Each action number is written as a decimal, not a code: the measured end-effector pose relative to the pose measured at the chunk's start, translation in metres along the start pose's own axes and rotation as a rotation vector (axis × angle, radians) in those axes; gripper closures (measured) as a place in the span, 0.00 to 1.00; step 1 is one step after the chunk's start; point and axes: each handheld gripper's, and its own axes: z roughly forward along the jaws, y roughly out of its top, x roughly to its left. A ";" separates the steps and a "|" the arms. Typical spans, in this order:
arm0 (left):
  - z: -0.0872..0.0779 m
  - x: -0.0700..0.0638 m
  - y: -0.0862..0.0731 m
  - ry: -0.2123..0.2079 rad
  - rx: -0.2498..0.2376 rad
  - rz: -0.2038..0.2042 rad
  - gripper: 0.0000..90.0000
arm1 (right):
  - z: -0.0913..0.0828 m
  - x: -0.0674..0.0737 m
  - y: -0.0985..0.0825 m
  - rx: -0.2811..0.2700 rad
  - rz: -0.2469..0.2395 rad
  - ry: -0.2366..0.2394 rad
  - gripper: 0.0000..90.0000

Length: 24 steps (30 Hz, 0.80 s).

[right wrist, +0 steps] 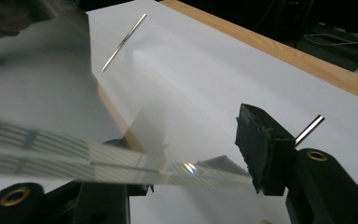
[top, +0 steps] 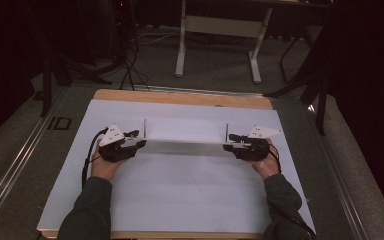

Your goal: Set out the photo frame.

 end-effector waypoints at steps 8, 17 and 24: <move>0.003 0.004 0.005 0.009 -0.012 -0.027 0.58 | 0.002 -0.003 0.000 -0.034 0.024 -0.047 0.53; 0.007 0.006 0.007 0.035 -0.037 -0.036 0.59 | 0.005 -0.005 -0.001 -0.063 0.061 -0.093 0.52; 0.011 0.009 0.011 0.050 -0.049 -0.041 0.60 | 0.008 -0.008 -0.002 -0.087 0.088 -0.132 0.54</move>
